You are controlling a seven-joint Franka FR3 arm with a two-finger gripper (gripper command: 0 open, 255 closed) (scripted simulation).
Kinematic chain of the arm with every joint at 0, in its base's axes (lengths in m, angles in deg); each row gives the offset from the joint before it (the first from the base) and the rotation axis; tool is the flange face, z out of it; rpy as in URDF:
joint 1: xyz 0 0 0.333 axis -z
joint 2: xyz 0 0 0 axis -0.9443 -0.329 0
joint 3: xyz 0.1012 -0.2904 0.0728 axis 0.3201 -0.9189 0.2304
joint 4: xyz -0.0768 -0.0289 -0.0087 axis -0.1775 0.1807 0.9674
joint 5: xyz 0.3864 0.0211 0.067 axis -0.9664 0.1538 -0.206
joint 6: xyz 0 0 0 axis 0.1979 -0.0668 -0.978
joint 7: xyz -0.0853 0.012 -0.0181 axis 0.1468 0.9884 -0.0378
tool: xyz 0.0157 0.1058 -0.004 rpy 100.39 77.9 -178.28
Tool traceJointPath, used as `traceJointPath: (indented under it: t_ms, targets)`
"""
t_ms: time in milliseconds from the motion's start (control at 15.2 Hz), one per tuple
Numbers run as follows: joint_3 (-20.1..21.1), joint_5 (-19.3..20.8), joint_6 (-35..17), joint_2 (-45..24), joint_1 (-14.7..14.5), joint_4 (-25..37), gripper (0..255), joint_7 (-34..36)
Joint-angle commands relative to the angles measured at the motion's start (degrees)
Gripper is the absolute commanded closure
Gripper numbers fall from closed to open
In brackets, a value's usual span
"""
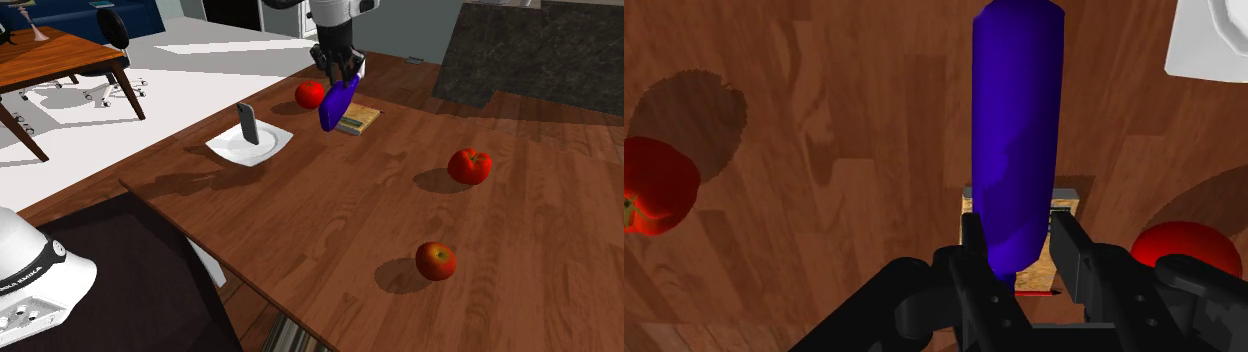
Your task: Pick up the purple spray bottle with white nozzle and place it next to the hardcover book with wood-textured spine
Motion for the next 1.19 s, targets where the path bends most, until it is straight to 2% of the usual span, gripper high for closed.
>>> traceJointPath:
  t_ms: [0,330,726,1122]
  targets:
    - [0.9,-0.8,-0.6,-2.9,-0.1,2.5,255,1.2]
    - [2.9,-2.1,-0.5,-11.6,0.1,12.1,255,5.4]
    - [5.0,-2.5,2.4,-24.0,1.8,29.1,255,11.7]
    - [5.5,-3.4,-1.3,-24.8,1.3,25.9,255,10.3]
